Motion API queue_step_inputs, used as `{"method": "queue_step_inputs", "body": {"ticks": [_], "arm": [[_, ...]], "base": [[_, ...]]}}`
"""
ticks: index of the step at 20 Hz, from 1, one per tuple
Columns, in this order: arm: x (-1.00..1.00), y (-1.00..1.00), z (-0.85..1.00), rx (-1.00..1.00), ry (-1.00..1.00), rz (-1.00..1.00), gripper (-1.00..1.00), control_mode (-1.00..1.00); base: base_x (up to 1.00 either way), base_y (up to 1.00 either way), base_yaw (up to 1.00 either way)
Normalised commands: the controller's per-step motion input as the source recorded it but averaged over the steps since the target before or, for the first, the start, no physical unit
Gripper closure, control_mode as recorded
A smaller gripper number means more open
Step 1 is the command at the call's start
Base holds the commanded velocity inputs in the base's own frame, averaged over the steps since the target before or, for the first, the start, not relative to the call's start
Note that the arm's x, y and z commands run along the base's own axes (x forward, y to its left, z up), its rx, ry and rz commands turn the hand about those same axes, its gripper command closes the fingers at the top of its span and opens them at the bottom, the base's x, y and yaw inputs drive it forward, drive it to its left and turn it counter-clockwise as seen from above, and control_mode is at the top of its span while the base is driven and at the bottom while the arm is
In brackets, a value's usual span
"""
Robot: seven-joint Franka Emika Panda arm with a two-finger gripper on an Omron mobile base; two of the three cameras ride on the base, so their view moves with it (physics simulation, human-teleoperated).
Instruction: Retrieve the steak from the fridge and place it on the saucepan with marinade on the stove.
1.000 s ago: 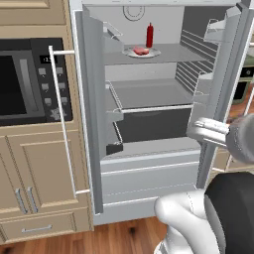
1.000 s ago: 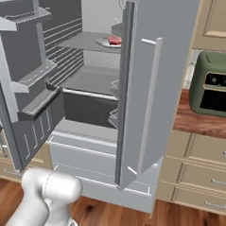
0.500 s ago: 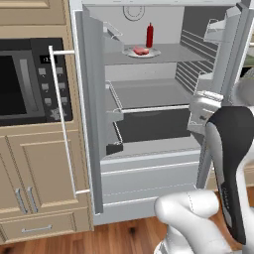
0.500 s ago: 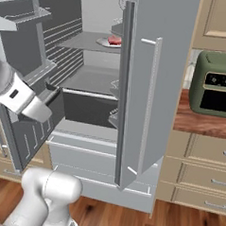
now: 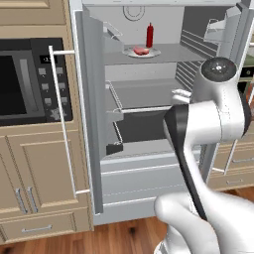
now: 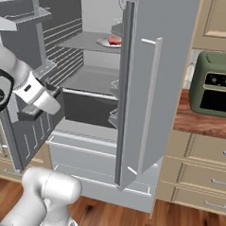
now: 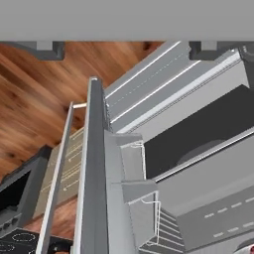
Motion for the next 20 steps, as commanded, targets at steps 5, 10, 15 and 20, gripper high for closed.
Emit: {"method": "queue_step_inputs", "body": {"ticks": [5,10,15,20], "arm": [[0.51,-0.08,-0.08,0.00,0.00,-0.04,-1.00,-1.00],[0.57,-0.23,-0.12,0.00,0.00,0.00,-1.00,-1.00],[0.59,-0.19,-0.42,0.00,0.00,0.00,-1.00,-1.00],[0.74,-0.02,-0.55,0.00,0.00,0.00,-1.00,-1.00]], "base": [[0.00,0.00,0.00],[0.00,0.00,0.00],[0.00,0.00,0.00],[0.00,0.00,0.00]]}}
